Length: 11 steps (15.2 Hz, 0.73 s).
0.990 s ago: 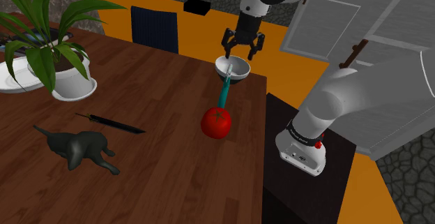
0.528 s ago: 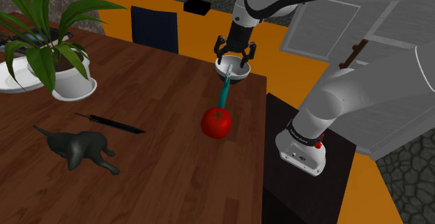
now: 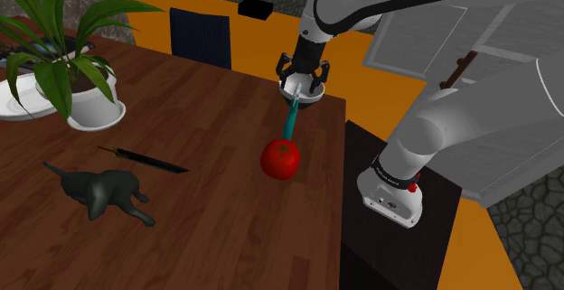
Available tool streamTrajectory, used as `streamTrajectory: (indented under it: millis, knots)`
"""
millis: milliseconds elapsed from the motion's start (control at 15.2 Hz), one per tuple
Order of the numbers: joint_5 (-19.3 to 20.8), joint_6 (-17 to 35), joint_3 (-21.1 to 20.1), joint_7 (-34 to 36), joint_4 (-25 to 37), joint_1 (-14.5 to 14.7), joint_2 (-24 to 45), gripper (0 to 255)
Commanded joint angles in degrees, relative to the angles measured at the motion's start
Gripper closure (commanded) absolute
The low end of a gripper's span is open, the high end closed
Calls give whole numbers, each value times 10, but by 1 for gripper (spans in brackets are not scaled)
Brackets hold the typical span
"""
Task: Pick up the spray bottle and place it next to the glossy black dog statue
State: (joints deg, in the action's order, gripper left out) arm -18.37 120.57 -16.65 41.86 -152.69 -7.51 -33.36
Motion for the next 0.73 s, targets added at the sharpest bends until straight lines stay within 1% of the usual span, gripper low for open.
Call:
streamTrajectory:
  millis: [0,66,132,660]
  knots:
    - [0,0,0,0,0,0,0,0]
    - [0,0,0,0,0,0,0,0]
    - [0,0,0,0,0,0,0,255]
    - [0,0,0,0,0,0,0,255]
